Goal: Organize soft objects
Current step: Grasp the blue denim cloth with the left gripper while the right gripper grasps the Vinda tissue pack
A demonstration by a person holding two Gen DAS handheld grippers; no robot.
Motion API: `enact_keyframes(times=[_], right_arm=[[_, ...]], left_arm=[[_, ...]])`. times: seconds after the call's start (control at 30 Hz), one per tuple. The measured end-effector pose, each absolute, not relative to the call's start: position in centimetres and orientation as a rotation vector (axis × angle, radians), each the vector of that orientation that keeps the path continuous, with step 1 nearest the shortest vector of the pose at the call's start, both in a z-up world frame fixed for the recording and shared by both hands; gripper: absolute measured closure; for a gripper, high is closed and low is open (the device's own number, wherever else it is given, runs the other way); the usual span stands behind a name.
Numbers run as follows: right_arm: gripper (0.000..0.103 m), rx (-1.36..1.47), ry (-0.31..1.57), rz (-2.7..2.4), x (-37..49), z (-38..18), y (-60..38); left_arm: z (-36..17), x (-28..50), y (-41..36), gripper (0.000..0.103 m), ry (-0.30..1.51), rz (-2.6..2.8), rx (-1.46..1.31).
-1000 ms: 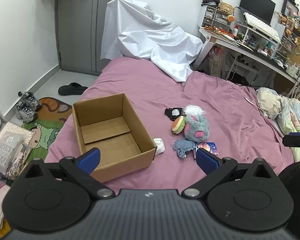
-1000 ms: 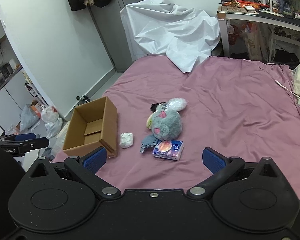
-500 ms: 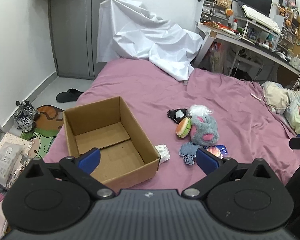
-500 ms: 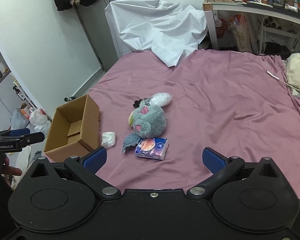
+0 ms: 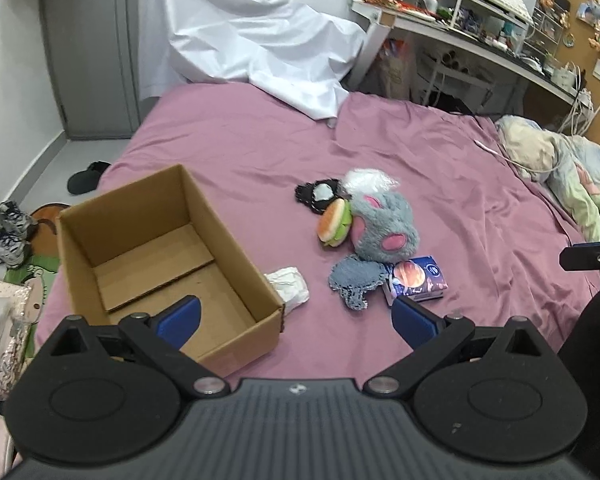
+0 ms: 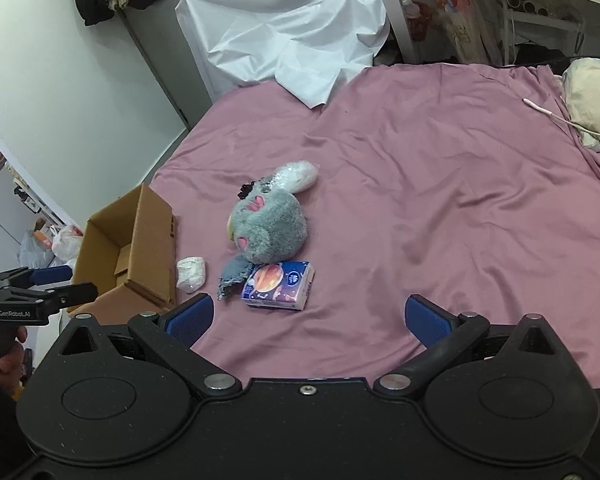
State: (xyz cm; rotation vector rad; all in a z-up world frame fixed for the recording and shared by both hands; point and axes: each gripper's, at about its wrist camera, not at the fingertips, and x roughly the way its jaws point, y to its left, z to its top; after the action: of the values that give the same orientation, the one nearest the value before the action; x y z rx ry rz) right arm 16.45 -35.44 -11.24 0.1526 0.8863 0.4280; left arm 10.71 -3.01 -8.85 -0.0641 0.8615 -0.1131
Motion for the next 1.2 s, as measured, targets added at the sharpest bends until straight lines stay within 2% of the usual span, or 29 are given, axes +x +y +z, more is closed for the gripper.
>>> enact_keyframes(times=[0.17,0.37,0.57,0.6,0.73,0.87,1.03,1.2], right_arm=[[0.000,0.184,0.891,0.410,17.2,-12.5,-35.8],[0.009,0.215,0.905,0.387,18.1,-14.2,-36.0],[0.015,0.243,0.936,0.395,18.7,-16.1,-35.6],[0.017,0.249,0.946,0.396,18.9,-16.5,-35.5],[0.019,0.277,0.962,0.395,19.4,-17.7,-35.1],[0.021,0.303,0.980,0.404,19.8,-18.4,-34.7],[0.023,0.341,0.986,0.418,20.7,-18.9,-34.1],[0.025,0.349,0.988,0.421,21.5,-19.4,-33.4]], left_arm=[[-10.2,12.2,-4.3,0.003,0.872,-0.148,-0.024],[-11.7,13.7,-5.6,0.012,0.884,-0.205,0.006],[-13.1,15.0,-6.7,0.017,0.881,-0.239,0.018],[-13.3,15.3,-7.0,0.021,0.886,-0.244,0.023],[-14.0,15.9,-8.0,0.024,0.895,-0.274,0.037],[-14.6,16.8,-8.8,0.030,0.905,-0.308,0.039],[-15.9,18.6,-9.7,0.031,0.918,-0.314,0.049],[-17.8,20.4,-10.2,0.044,0.968,-0.286,0.044]])
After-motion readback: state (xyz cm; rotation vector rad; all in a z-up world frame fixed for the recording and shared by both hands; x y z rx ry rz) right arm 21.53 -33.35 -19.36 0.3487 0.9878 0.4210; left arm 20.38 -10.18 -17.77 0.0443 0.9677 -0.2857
